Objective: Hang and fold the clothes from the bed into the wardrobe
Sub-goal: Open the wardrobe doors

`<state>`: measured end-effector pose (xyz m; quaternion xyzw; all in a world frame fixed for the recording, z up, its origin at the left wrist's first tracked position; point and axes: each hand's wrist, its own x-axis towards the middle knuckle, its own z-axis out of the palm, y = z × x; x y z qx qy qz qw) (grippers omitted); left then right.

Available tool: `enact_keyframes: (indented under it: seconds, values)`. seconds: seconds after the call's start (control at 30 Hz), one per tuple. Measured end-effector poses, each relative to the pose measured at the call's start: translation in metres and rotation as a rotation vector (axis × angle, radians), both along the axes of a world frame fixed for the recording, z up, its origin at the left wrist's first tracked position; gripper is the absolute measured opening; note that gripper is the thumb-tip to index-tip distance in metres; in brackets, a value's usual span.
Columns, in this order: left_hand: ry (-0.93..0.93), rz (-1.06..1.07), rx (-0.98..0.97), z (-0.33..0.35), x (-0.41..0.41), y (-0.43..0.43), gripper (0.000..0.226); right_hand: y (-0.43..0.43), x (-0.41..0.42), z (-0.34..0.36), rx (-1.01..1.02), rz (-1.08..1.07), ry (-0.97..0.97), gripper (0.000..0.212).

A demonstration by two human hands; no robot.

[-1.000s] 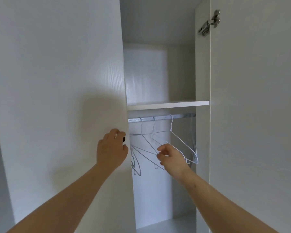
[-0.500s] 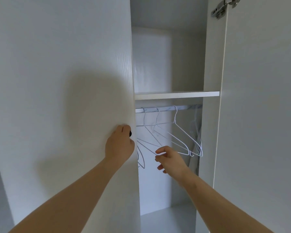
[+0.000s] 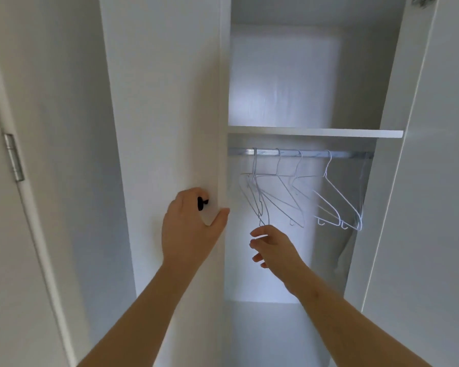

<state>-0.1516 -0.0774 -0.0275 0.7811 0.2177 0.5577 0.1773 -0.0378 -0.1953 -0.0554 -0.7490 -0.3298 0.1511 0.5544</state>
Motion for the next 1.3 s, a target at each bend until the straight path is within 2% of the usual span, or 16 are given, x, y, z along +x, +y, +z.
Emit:
enact_keyframes:
  seconds: [0.2,0.43,0.5,0.63,0.73,0.87,1.03,1.17,1.3]
  values:
    - [-0.061,0.058,-0.212,-0.009,-0.084,0.006,0.052,0.019,-0.064,-0.005,-0.025,0.159,0.021,0.013]
    - [-0.135,0.134,-0.285,-0.030,-0.158,0.021,0.064,0.056,-0.131,0.009,0.021,0.290,-0.022,0.012]
    - [-0.191,0.158,-0.354,-0.034,-0.177,0.033,0.060,0.071,-0.150,0.012,0.024,0.314,-0.027,0.011]
    - [-0.221,0.223,-0.421,-0.042,-0.207,0.060,0.024,0.100,-0.184,0.010,0.032,0.327,-0.022,0.011]
    - [-0.221,0.253,-0.440,-0.044,-0.229,0.081,0.012,0.121,-0.209,0.003,0.014,0.347,-0.013,0.011]
    - [-0.134,0.260,-0.402,-0.048,-0.258,0.105,0.019,0.145,-0.239,-0.011,-0.004,0.344,0.006,0.011]
    - [0.033,0.145,-0.289,-0.060,-0.274,0.113,0.027,0.164,-0.259,-0.023,-0.016,0.288,0.008,0.010]
    - [0.038,0.101,-0.316,-0.070,-0.277,0.116,0.017,0.165,-0.266,-0.036,-0.037,0.218,0.030,0.011]
    - [-0.037,0.072,-0.439,-0.082,-0.286,0.107,0.036,0.152,-0.267,-0.053,-0.072,0.150,0.071,0.012]
